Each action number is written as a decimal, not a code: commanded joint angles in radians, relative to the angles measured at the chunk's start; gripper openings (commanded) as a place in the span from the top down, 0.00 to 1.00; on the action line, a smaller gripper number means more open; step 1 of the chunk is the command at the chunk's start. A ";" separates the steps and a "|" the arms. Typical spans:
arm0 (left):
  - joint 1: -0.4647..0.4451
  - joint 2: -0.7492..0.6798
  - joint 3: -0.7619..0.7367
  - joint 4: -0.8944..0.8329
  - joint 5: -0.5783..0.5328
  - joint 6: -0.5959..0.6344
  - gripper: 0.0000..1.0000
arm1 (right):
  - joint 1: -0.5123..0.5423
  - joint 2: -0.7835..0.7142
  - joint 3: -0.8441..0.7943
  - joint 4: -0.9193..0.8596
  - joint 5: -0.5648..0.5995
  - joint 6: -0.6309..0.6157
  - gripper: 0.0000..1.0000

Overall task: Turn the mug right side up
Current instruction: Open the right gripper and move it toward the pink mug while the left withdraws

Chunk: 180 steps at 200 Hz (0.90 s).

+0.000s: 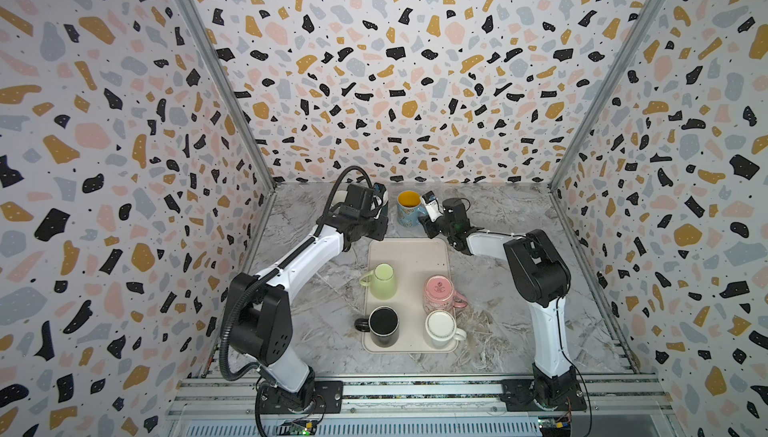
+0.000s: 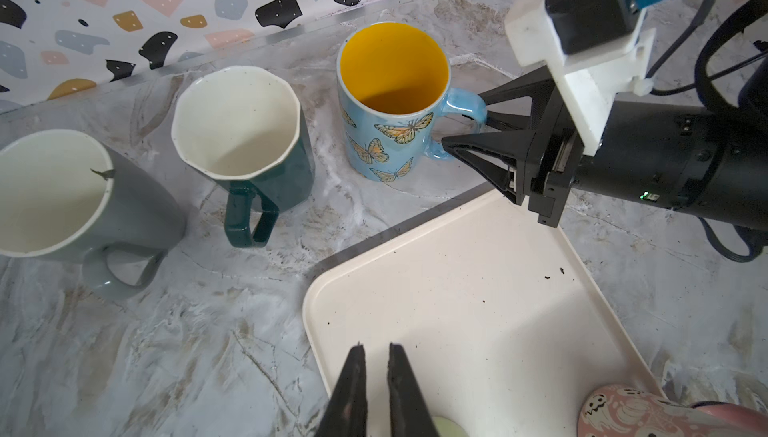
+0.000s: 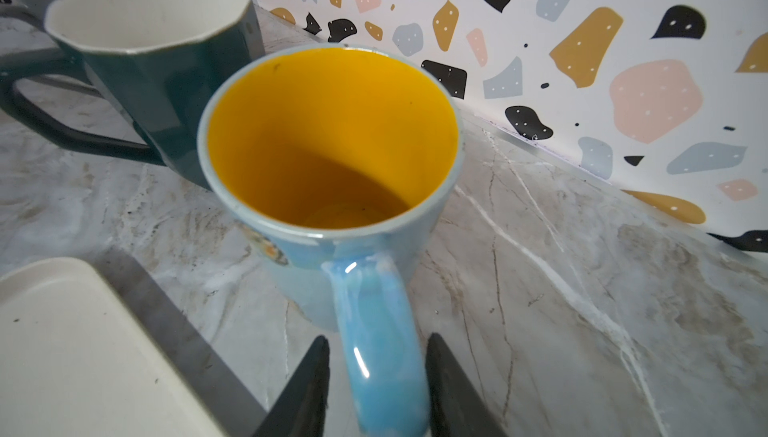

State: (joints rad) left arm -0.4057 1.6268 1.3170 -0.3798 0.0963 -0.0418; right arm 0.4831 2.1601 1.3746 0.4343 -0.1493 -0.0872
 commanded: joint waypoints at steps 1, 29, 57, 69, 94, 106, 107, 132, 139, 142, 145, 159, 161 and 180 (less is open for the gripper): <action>0.005 -0.031 -0.002 0.022 0.009 -0.011 0.85 | 0.006 -0.090 -0.026 -0.015 -0.003 0.006 0.52; 0.005 -0.045 0.005 0.015 0.002 -0.021 0.79 | 0.009 -0.168 -0.088 -0.024 0.017 0.008 0.36; 0.005 -0.087 -0.026 0.045 -0.005 -0.035 0.70 | 0.019 -0.280 -0.151 -0.088 0.090 0.001 0.33; 0.005 -0.111 -0.041 0.065 -0.003 -0.047 0.66 | 0.022 -0.336 -0.161 -0.143 0.132 0.014 0.33; 0.005 -0.147 -0.040 0.091 0.008 -0.067 0.58 | 0.024 -0.471 -0.157 -0.294 0.118 0.074 0.33; 0.005 -0.161 -0.035 0.099 0.007 -0.079 0.53 | 0.027 -0.536 -0.148 -0.377 0.092 0.109 0.33; 0.005 -0.162 -0.033 0.099 0.007 -0.080 0.53 | 0.027 -0.541 -0.146 -0.387 0.089 0.113 0.33; 0.005 -0.210 -0.045 0.119 0.003 -0.111 0.46 | 0.038 -0.669 -0.131 -0.566 0.011 0.210 0.33; 0.005 -0.230 -0.058 0.132 0.004 -0.119 0.45 | 0.045 -0.699 -0.136 -0.605 -0.014 0.244 0.33; 0.005 -0.238 -0.064 0.138 0.005 -0.123 0.44 | 0.047 -0.709 -0.140 -0.619 -0.026 0.263 0.33; 0.005 -0.247 -0.071 0.144 0.004 -0.127 0.43 | 0.050 -0.723 -0.145 -0.632 -0.035 0.280 0.33; 0.005 -0.285 -0.099 0.166 0.001 -0.138 0.40 | 0.060 -0.782 -0.181 -0.683 -0.061 0.378 0.33; 0.005 -0.289 -0.101 0.168 0.000 -0.140 0.39 | 0.062 -0.790 -0.188 -0.688 -0.065 0.388 0.33; 0.005 -0.336 -0.129 0.180 -0.012 -0.151 0.37 | 0.072 -0.876 -0.265 -0.737 -0.053 0.544 0.35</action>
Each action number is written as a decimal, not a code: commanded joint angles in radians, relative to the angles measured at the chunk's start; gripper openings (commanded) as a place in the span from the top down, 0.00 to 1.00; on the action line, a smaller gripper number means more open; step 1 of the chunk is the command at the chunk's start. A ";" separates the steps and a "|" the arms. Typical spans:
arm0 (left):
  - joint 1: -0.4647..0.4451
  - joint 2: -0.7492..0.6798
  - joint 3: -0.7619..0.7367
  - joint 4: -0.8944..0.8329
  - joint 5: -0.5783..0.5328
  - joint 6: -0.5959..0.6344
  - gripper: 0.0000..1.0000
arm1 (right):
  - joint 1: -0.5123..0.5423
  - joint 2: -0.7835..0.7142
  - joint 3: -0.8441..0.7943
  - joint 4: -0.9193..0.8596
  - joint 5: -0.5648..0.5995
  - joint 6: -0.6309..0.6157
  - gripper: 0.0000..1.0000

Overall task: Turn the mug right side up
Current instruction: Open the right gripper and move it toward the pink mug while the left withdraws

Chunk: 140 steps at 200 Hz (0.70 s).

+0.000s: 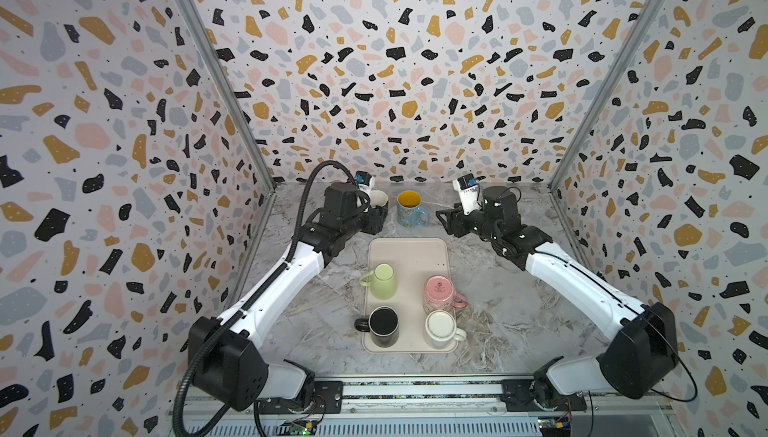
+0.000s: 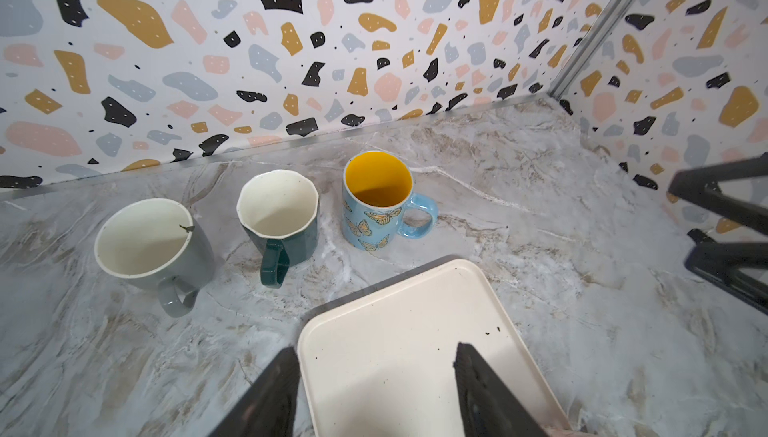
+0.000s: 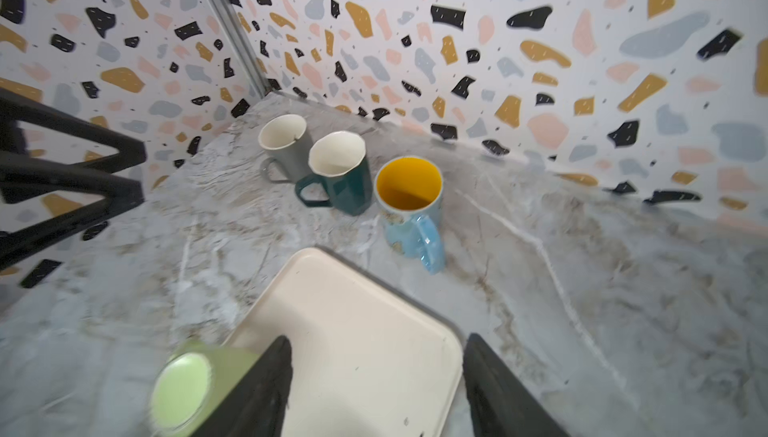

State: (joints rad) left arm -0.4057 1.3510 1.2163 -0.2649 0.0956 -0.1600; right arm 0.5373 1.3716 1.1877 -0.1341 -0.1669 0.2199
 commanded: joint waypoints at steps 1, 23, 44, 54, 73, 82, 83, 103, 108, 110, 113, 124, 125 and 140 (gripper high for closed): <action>0.005 -0.061 -0.028 0.066 -0.011 -0.033 0.37 | 0.019 -0.091 -0.084 -0.169 -0.034 0.245 0.35; 0.005 -0.110 -0.058 0.080 -0.025 -0.046 0.35 | 0.032 -0.225 -0.219 -0.150 -0.039 0.402 0.35; 0.004 -0.143 -0.090 0.107 -0.030 -0.060 0.32 | 0.037 -0.333 -0.320 -0.137 -0.054 0.516 0.35; 0.005 -0.151 -0.098 0.115 -0.024 -0.067 0.31 | 0.041 -0.365 -0.350 -0.145 -0.050 0.553 0.35; 0.005 -0.157 -0.100 0.116 -0.014 -0.075 0.30 | 0.040 -0.408 -0.406 -0.149 -0.056 0.617 0.33; 0.005 -0.160 -0.104 0.117 -0.013 -0.077 0.30 | 0.041 -0.418 -0.425 -0.145 -0.069 0.643 0.32; 0.005 -0.161 -0.104 0.117 -0.013 -0.077 0.30 | 0.041 -0.419 -0.427 -0.146 -0.070 0.646 0.32; 0.005 -0.169 -0.117 0.122 -0.014 -0.078 0.28 | 0.042 -0.422 -0.458 -0.148 -0.089 0.691 0.30; 0.005 -0.171 -0.119 0.123 -0.013 -0.078 0.28 | 0.042 -0.421 -0.463 -0.154 -0.089 0.701 0.29; 0.005 -0.172 -0.121 0.124 -0.014 -0.079 0.28 | 0.042 -0.421 -0.465 -0.155 -0.092 0.703 0.29; 0.005 -0.173 -0.122 0.124 -0.013 -0.079 0.28 | 0.042 -0.421 -0.470 -0.156 -0.094 0.711 0.29; 0.005 -0.176 -0.128 0.127 -0.011 -0.081 0.28 | 0.042 -0.420 -0.487 -0.154 -0.106 0.738 0.27; 0.005 -0.176 -0.128 0.127 -0.011 -0.081 0.28 | 0.042 -0.420 -0.489 -0.153 -0.107 0.739 0.27; 0.005 -0.178 -0.131 0.129 -0.011 -0.082 0.27 | 0.042 -0.419 -0.518 -0.137 -0.131 0.780 0.26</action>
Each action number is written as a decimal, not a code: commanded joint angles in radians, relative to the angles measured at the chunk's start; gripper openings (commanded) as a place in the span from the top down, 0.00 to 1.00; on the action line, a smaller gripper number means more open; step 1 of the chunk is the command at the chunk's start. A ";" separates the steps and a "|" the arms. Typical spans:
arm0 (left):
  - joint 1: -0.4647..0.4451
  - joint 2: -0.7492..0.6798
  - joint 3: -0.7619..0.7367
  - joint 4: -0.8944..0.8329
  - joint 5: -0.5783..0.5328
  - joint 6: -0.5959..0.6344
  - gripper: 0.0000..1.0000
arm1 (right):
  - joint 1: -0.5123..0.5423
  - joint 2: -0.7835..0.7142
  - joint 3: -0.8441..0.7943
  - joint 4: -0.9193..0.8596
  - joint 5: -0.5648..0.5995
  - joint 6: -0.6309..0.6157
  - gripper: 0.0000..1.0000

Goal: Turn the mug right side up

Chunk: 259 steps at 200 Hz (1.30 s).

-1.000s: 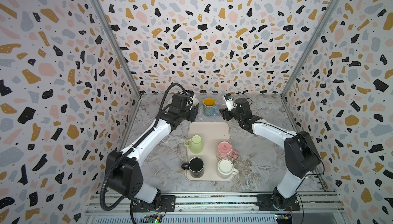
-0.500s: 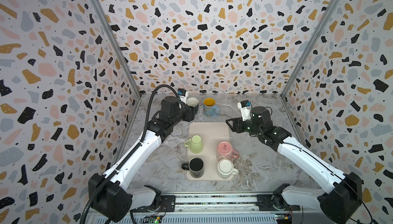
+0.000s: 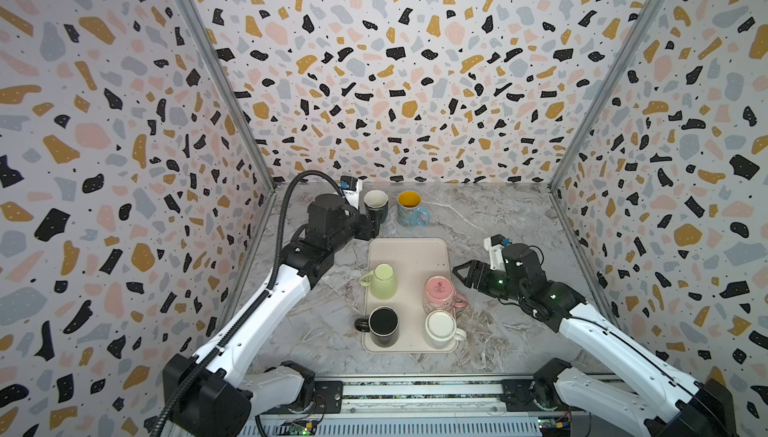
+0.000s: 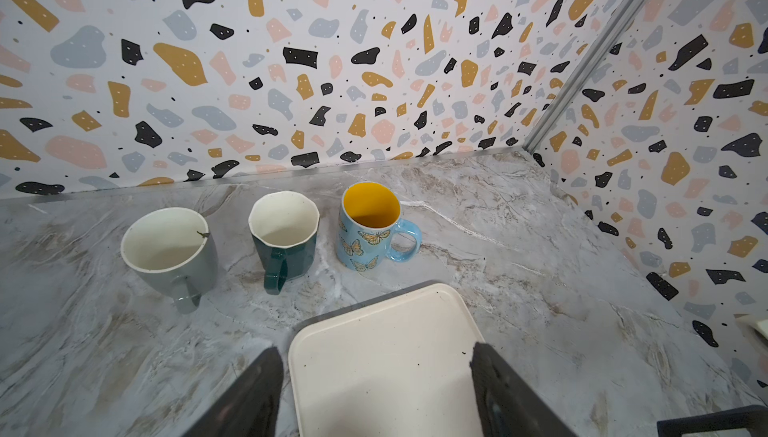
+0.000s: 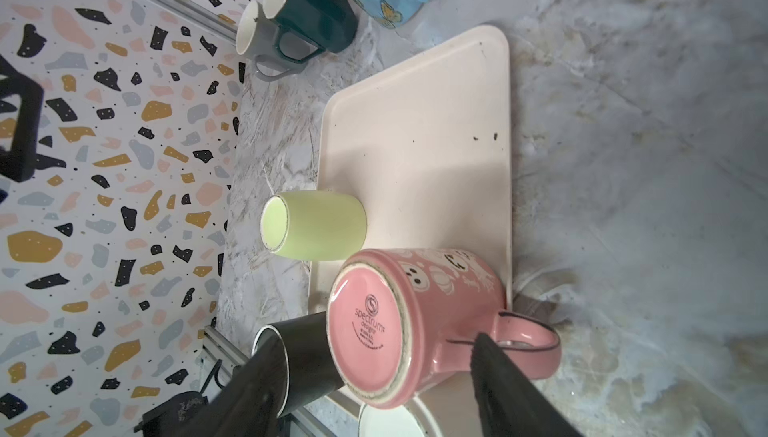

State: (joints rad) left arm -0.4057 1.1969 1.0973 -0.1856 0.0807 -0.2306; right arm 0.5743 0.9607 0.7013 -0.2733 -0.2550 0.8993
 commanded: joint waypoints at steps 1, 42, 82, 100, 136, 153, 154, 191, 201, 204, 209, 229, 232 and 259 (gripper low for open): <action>0.005 -0.024 -0.012 0.049 0.004 -0.011 0.27 | 0.005 -0.007 -0.034 0.003 -0.044 0.104 0.26; 0.005 -0.026 -0.022 0.052 0.004 -0.013 0.26 | 0.004 -0.034 -0.135 0.112 -0.092 0.243 0.16; 0.005 -0.025 -0.025 0.055 -0.001 -0.013 0.26 | 0.003 -0.063 -0.185 0.167 -0.105 0.334 0.16; 0.005 -0.022 -0.026 0.055 -0.002 -0.014 0.25 | 0.003 -0.069 -0.216 0.194 -0.116 0.381 0.17; 0.005 -0.019 -0.028 0.056 0.006 -0.015 0.25 | -0.015 -0.059 -0.279 0.291 -0.151 0.481 0.19; 0.005 -0.014 -0.028 0.063 0.017 -0.020 0.24 | -0.019 -0.065 -0.284 0.311 -0.144 0.514 0.19; 0.005 -0.014 -0.028 0.063 0.017 -0.020 0.24 | -0.019 -0.065 -0.284 0.311 -0.143 0.515 0.19; 0.005 -0.011 -0.028 0.056 0.009 -0.016 0.24 | -0.051 -0.039 -0.319 0.384 -0.159 0.566 0.19; 0.005 -0.013 -0.025 0.051 0.006 -0.013 0.24 | -0.065 -0.021 -0.336 0.433 -0.176 0.585 0.19; 0.006 -0.012 -0.025 0.049 0.005 -0.010 0.24 | -0.069 -0.014 -0.341 0.449 -0.184 0.593 0.19; 0.005 -0.013 -0.023 0.046 0.003 -0.007 0.24 | -0.072 -0.004 -0.350 0.473 -0.193 0.605 0.19; 0.006 -0.013 -0.019 0.036 -0.008 0.000 0.24 | -0.074 0.038 -0.353 0.515 -0.208 0.619 0.19; 0.005 -0.013 -0.019 0.034 -0.010 0.002 0.23 | -0.074 0.045 -0.353 0.517 -0.209 0.619 0.19; 0.007 -0.012 -0.019 0.028 -0.017 0.005 0.23 | -0.081 0.081 -0.355 0.556 -0.212 0.622 0.19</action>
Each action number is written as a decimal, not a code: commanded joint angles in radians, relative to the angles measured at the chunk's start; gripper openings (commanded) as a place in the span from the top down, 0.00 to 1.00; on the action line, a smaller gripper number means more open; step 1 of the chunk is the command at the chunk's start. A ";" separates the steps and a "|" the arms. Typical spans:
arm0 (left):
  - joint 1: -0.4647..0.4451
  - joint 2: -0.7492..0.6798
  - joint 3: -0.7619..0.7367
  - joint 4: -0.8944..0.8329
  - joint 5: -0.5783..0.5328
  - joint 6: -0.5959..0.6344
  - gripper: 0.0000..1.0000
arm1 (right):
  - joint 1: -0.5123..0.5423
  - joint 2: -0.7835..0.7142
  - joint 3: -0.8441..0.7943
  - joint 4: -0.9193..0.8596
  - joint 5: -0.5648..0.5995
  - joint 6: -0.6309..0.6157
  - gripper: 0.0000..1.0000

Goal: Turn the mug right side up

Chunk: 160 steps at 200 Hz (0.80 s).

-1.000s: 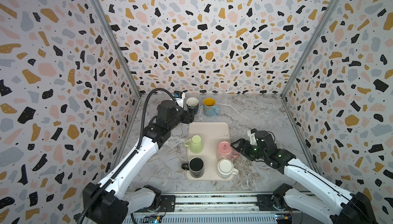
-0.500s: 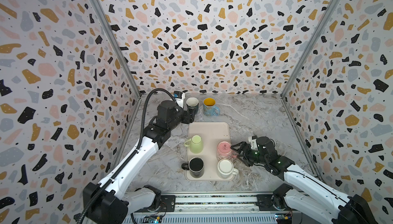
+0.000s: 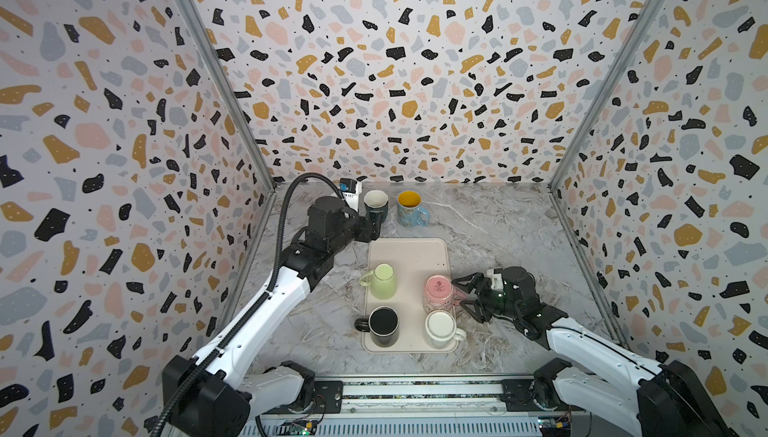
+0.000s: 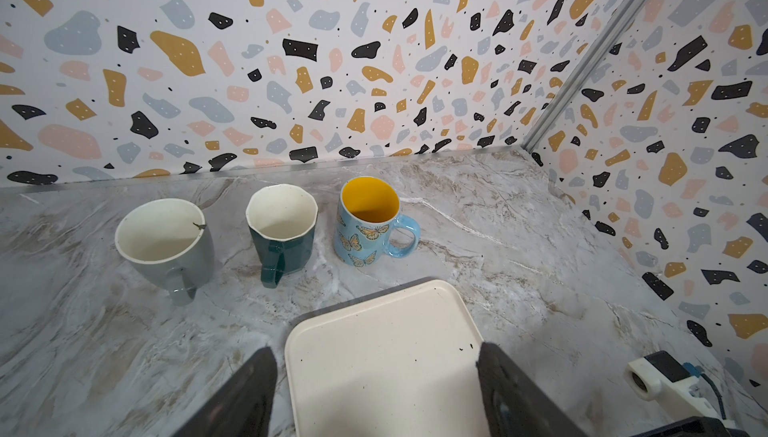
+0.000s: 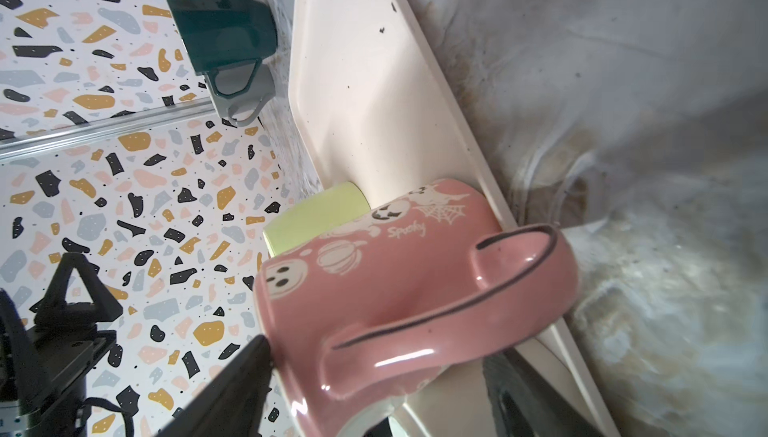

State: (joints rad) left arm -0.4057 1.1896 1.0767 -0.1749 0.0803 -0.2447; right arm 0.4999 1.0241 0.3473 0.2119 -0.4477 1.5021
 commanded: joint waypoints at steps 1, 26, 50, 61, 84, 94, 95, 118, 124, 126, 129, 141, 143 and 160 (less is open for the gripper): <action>0.007 -0.004 0.002 0.017 -0.016 0.019 0.23 | -0.007 0.019 -0.001 0.072 -0.020 0.019 0.19; 0.006 0.001 0.006 0.015 -0.019 0.022 0.23 | -0.027 0.045 -0.002 0.100 -0.007 0.015 0.20; 0.007 0.004 0.006 0.009 -0.024 0.026 0.23 | -0.046 0.077 -0.001 0.127 -0.005 0.011 0.23; 0.007 0.005 0.006 0.006 -0.027 0.028 0.23 | -0.054 0.097 -0.001 0.141 -0.005 0.007 0.24; 0.007 0.007 0.003 0.006 -0.028 0.029 0.22 | -0.068 0.142 0.004 0.186 -0.013 0.002 0.27; 0.007 0.008 0.004 0.004 -0.030 0.029 0.22 | -0.074 0.168 0.010 0.205 -0.017 0.000 0.28; 0.007 0.008 0.003 0.004 -0.030 0.030 0.22 | -0.075 0.170 0.011 0.208 -0.018 0.000 0.28; 0.006 0.011 0.006 0.005 -0.033 0.031 0.22 | -0.087 0.224 0.033 0.248 -0.023 -0.014 0.31; 0.006 0.013 0.005 0.005 -0.034 0.031 0.22 | -0.091 0.239 0.040 0.260 -0.026 -0.018 0.33; 0.007 0.013 0.005 0.005 -0.034 0.031 0.22 | -0.093 0.244 0.042 0.263 -0.028 -0.019 0.33; 0.006 0.013 0.005 0.005 -0.034 0.031 0.22 | -0.094 0.253 0.047 0.267 -0.029 -0.021 0.34; 0.007 0.014 0.007 0.003 -0.035 0.031 0.22 | -0.102 0.280 0.063 0.285 -0.036 -0.028 0.37; 0.006 0.014 0.007 0.002 -0.036 0.031 0.22 | -0.102 0.285 0.067 0.288 -0.036 -0.028 0.37; 0.006 0.015 0.008 -0.003 -0.039 0.031 0.22 | -0.109 0.319 0.085 0.317 -0.047 -0.029 0.41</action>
State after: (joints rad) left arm -0.4049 1.2030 1.0767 -0.1822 0.0578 -0.2245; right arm 0.4023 1.3155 0.3744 0.4538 -0.4789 1.4960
